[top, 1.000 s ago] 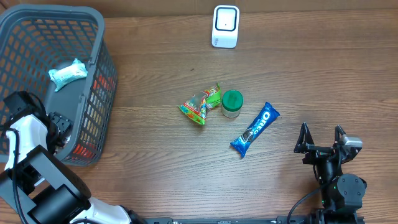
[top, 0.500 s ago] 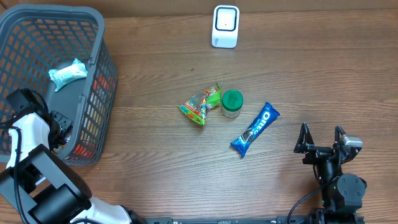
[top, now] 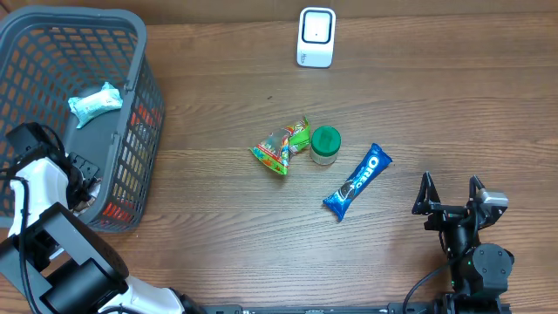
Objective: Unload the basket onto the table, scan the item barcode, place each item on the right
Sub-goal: 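Grasp the brown-and-white bread bag in the basket with the left gripper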
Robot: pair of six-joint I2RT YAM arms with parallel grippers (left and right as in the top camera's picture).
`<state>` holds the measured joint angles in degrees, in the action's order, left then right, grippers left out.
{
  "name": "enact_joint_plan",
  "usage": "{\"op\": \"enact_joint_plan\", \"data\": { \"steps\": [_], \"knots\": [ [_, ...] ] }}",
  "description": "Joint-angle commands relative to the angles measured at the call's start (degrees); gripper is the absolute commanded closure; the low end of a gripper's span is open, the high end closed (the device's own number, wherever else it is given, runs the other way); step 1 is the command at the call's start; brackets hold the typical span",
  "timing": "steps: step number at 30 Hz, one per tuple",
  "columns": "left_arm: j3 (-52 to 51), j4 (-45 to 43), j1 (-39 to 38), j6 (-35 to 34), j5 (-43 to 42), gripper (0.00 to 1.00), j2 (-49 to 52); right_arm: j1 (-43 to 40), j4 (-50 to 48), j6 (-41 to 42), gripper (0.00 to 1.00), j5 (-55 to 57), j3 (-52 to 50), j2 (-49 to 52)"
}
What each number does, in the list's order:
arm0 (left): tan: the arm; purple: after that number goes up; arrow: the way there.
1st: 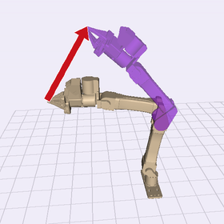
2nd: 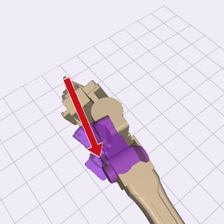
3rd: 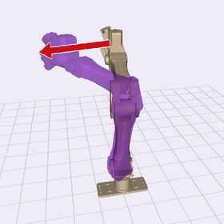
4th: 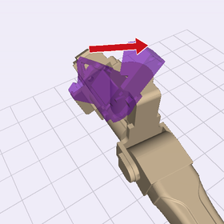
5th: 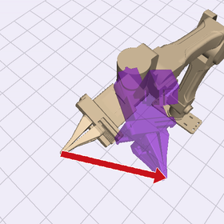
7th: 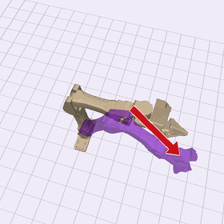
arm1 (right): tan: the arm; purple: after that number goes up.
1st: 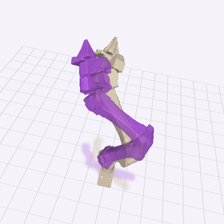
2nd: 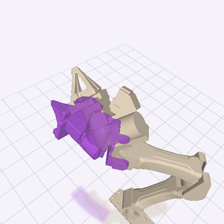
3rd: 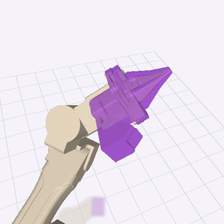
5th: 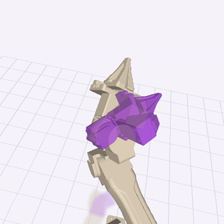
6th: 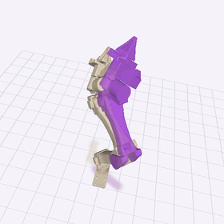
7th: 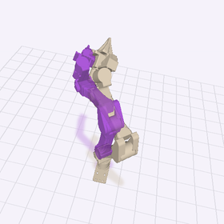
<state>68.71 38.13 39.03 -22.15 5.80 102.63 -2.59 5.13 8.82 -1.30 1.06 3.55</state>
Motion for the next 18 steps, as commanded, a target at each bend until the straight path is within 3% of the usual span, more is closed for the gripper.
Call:
{"op": "enact_joint_plan", "data": {
  "steps": [1, 18],
  "knots": [
    [1.3, 2.1, -0.2, 0.5, -1.6, 0.96, 1.5, 0.0, -0.4, 0.2, 0.0, -0.3, -0.6, 0.0],
    [26.9, 19.0, -4.3, 1.0, -1.6, 0.96, 1.5, 0.0, -0.4, 0.2, 0.0, -0.3, -0.6, 0.0]
  ]
}}
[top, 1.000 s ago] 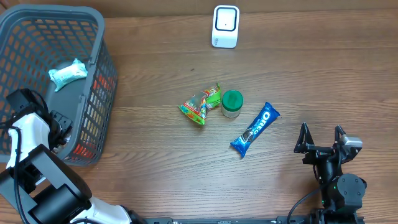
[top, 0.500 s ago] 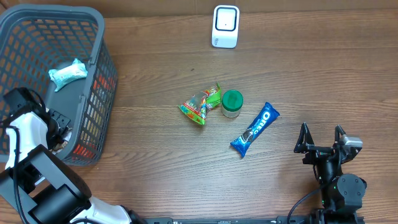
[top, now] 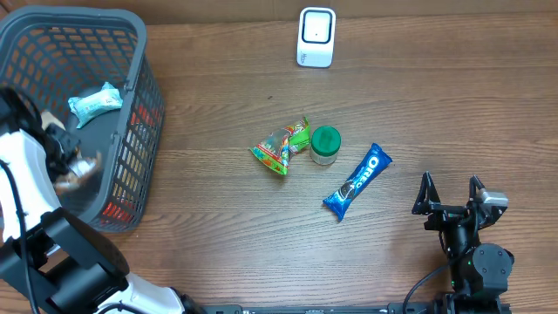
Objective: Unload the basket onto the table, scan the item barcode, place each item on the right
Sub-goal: 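Grasp the brown-and-white bread bag in the basket with the left gripper, then lift the bread bag and carry it toward the scanner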
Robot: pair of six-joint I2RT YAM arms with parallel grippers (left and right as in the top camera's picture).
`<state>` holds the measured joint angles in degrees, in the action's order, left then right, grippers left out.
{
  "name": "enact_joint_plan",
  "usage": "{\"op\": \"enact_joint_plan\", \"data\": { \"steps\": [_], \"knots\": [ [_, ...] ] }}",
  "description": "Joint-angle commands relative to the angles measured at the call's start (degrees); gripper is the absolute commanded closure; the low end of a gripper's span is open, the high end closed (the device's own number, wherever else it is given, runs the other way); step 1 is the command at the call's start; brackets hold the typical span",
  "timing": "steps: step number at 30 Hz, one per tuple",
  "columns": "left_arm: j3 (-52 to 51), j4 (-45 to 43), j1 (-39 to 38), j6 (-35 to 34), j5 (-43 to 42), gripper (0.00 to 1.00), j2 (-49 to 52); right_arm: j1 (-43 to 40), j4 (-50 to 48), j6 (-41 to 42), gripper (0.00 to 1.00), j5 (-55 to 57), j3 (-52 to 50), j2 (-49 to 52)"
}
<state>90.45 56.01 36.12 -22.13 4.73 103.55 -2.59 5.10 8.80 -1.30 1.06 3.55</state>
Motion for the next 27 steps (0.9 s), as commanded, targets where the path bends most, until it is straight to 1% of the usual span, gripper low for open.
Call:
{"op": "enact_joint_plan", "data": {
  "steps": [1, 8, 13, 17, 20, 23, 27],
  "knots": [
    [7.3, 2.1, -2.0, 1.0, -0.5, 0.96, 0.6, 0.0, -0.4, 0.2, 0.0, -0.3, -0.6, 0.0],
    [22.4, 8.7, -7.6, 1.2, -0.2, 0.96, 0.6, 0.0, -0.4, 0.2, 0.0, -0.3, -0.6, 0.0],
    [35.6, 14.5, -12.7, 1.4, 1.1, 0.96, 0.5, 0.0, -0.4, 0.2, 0.0, -0.3, -0.6, 0.0],
    [47.0, 19.6, -18.0, 3.8, 3.3, 0.96, 0.5, 0.0, -0.4, 0.2, 0.0, -0.3, -0.6, 0.0],
    [54.3, 24.6, -23.2, 5.9, 3.3, 0.96, 0.5, 0.0, -0.4, 0.2, 0.0, -0.3, -0.6, 0.0],
    [57.6, 28.7, -29.6, 8.0, 2.7, 0.95, 0.5, 0.0, -0.4, 0.2, 0.0, -0.3, -0.6, 0.0],
    [56.7, 32.1, -40.2, 11.5, 2.7, 0.94, 1.2, 0.0, -0.4, 0.2, 0.0, -0.3, -0.6, 0.0]
  ]
}}
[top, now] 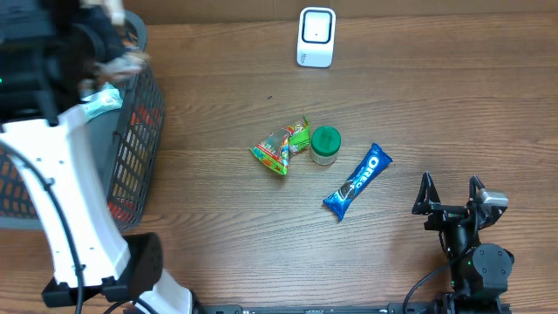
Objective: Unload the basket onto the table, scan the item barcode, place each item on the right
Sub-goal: 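Lift the bread bag and carry it toward the scanner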
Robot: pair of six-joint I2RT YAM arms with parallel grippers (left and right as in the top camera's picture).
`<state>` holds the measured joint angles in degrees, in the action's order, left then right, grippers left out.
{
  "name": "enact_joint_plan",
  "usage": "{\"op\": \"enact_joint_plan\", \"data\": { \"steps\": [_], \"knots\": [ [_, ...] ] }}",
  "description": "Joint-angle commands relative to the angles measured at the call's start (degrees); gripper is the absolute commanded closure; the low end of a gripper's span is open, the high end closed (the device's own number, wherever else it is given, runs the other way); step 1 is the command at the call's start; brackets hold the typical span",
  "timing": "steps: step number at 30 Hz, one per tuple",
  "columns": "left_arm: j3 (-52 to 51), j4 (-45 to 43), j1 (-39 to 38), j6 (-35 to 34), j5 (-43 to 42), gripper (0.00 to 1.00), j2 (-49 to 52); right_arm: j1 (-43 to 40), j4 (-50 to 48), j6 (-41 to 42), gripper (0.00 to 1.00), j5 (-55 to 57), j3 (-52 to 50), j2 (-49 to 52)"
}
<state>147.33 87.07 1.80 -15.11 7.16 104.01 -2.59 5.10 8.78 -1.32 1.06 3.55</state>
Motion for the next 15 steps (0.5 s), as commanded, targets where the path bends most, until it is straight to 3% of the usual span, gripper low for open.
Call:
{"op": "enact_joint_plan", "data": {
  "steps": [1, 7, 15],
  "knots": [
    [-0.6, 1.3, -7.5, 5.0, 0.3, 0.94, 1.0, 0.0, -0.4, 0.2, 0.0, -0.3, -0.6, 0.0],
    [-4.9, 0.9, -15.8, 6.2, 0.5, 0.94, 5.2, 0.0, -0.4, 0.2, 0.0, -0.3, -0.6, 0.0],
    [-8.8, 0.4, -16.8, 6.1, 0.3, 0.96, 17.4, 0.0, -0.4, 0.2, 0.0, -0.3, -0.6, 0.0]
  ]
}}
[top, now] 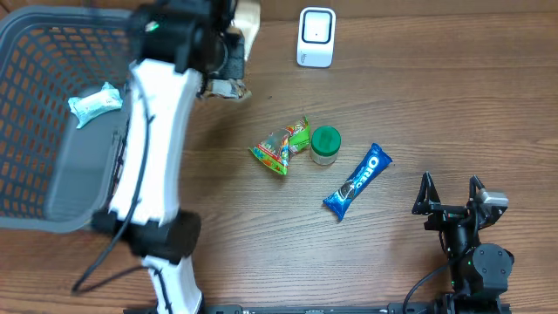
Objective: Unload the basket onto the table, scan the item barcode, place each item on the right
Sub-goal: 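Lift the bread bag and carry it toward the scanner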
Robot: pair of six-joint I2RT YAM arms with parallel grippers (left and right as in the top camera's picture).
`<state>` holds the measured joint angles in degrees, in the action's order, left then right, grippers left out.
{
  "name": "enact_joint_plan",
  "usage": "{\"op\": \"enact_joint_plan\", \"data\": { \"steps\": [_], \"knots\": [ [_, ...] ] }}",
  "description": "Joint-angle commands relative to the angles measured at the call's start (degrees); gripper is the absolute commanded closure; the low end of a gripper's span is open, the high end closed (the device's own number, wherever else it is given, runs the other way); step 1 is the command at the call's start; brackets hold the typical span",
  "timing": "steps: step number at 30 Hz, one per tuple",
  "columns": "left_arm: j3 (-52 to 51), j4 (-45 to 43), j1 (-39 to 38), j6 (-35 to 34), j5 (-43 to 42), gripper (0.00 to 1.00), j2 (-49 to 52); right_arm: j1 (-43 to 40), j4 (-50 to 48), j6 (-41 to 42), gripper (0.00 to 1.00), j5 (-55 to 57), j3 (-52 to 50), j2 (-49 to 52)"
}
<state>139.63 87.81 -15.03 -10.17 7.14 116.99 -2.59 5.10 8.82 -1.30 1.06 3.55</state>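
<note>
A white barcode scanner (316, 37) stands at the far edge of the table. My left arm reaches high over the table, blurred, and its gripper (227, 74) is shut on a small crinkled silver-brown packet (224, 88) that hangs just left of the scanner, between it and the basket. My right gripper (449, 188) rests at the near right with its fingers spread open and nothing between them.
A grey basket (52, 179) fills the left side and holds a teal packet (94, 102). In the middle lie a green-and-red snack bag (282, 146), a green-lidded jar (325, 144) and a blue Oreo pack (357, 180).
My left gripper and its packet moved right, from above the basket's far rim to a spot over the table just left of the scanner. The right arm kept still.
My left gripper was first low inside the basket at its near left. Then it held a small packet inside the basket, then carried it above the basket's far rim, and now holds it beside the scanner. The items mid-table and the right arm stayed put.
</note>
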Motion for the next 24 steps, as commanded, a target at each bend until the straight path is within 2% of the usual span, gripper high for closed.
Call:
{"op": "enact_joint_plan", "data": {
  "steps": [1, 11, 20, 24],
  "knots": [
    [-1.2, -0.7, 0.1, 1.2, 0.3, 0.95, 6.1, 0.0, -0.4, 0.2, 0.0, -0.3, -0.6, 0.0],
    [-1.2, -3.9, 0.1, -0.3, 0.3, 0.95, 22.3, 0.0, -0.4, 0.2, 0.0, -0.3, -0.6, 0.0],
    [-1.5, -8.6, 0.1, -0.2, 0.3, 0.95, 26.5, 0.0, -0.4, 0.2, 0.0, -0.3, -0.6, 0.0],
    [-1.5, -8.3, 0.1, -0.1, 0.3, 0.86, 26.5, 0.0, -0.4, 0.2, 0.0, -0.3, -0.6, 0.0]
  ]
}}
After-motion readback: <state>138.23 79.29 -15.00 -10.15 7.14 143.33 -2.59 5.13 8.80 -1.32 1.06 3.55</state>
